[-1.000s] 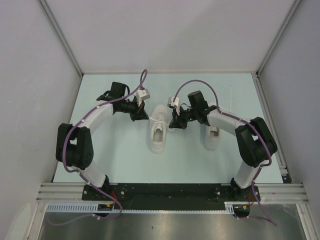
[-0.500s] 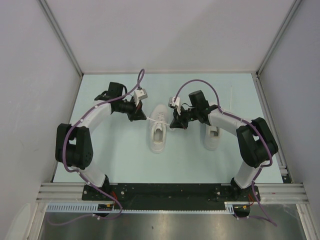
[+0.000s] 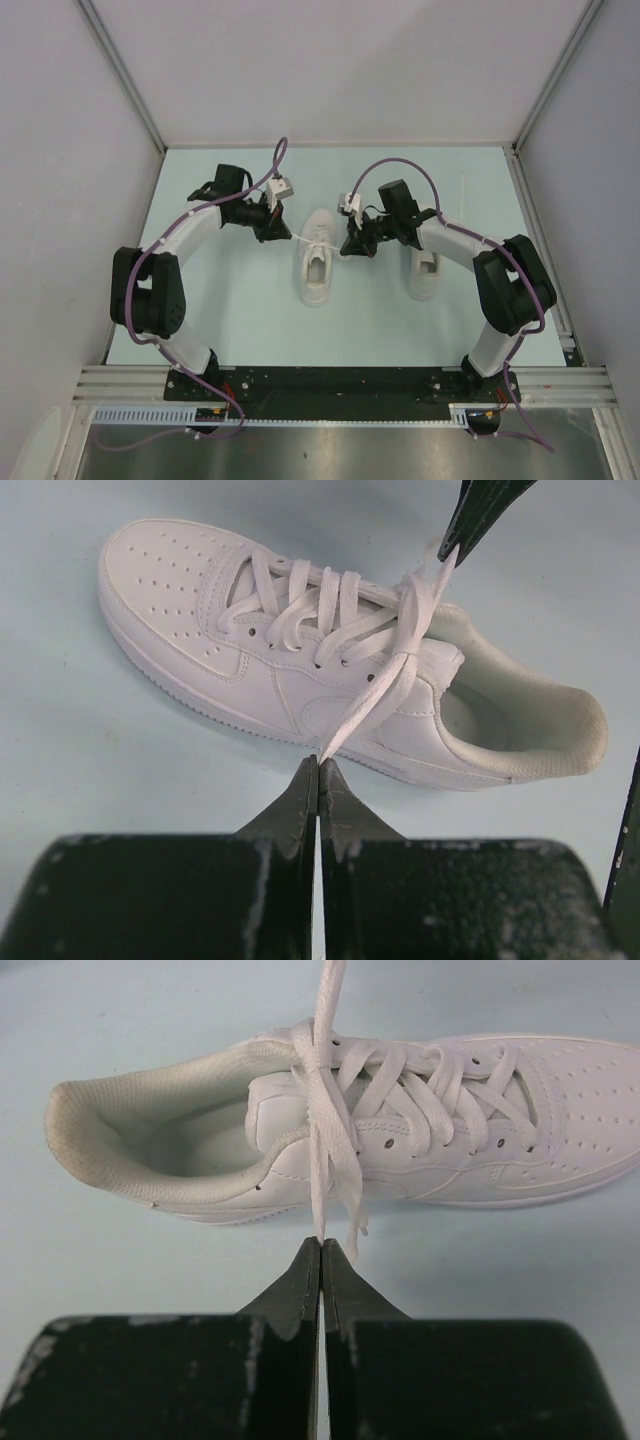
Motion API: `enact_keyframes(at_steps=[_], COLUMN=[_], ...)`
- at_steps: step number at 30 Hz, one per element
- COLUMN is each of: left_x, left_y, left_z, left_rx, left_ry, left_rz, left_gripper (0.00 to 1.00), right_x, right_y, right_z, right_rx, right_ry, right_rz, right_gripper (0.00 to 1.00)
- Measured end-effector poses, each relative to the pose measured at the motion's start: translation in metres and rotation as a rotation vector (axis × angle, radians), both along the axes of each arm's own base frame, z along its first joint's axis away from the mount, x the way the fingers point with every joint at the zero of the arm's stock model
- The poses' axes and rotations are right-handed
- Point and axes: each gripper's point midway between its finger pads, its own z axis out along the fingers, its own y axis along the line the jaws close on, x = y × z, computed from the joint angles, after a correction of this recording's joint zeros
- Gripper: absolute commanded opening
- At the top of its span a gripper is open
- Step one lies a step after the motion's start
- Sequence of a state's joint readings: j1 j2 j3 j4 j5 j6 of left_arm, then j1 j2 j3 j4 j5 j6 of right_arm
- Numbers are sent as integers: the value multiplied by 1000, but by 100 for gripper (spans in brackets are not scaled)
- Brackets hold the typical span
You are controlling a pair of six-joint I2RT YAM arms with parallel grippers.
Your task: Tie the shoes
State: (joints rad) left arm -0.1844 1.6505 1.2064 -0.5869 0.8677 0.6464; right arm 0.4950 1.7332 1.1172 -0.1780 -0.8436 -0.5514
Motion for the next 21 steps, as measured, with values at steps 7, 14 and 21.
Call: enact_keyframes(at_steps=[7, 14, 21], left_x=[-1, 11, 65], left_y=[-11, -16, -2], left_z=[7, 50, 169], left_rx=[-37, -81, -167], left_ry=[-3, -83, -250], left_rz=[-12, 77, 271], left_gripper=[43, 99, 99], right_x=[5, 15, 74], right_y=[3, 0, -28], right_z=[5, 51, 163], right_rx=[20, 91, 269], right_ry=[43, 81, -7], right_rz=[-58, -179, -405], right_gripper=[52, 79, 98])
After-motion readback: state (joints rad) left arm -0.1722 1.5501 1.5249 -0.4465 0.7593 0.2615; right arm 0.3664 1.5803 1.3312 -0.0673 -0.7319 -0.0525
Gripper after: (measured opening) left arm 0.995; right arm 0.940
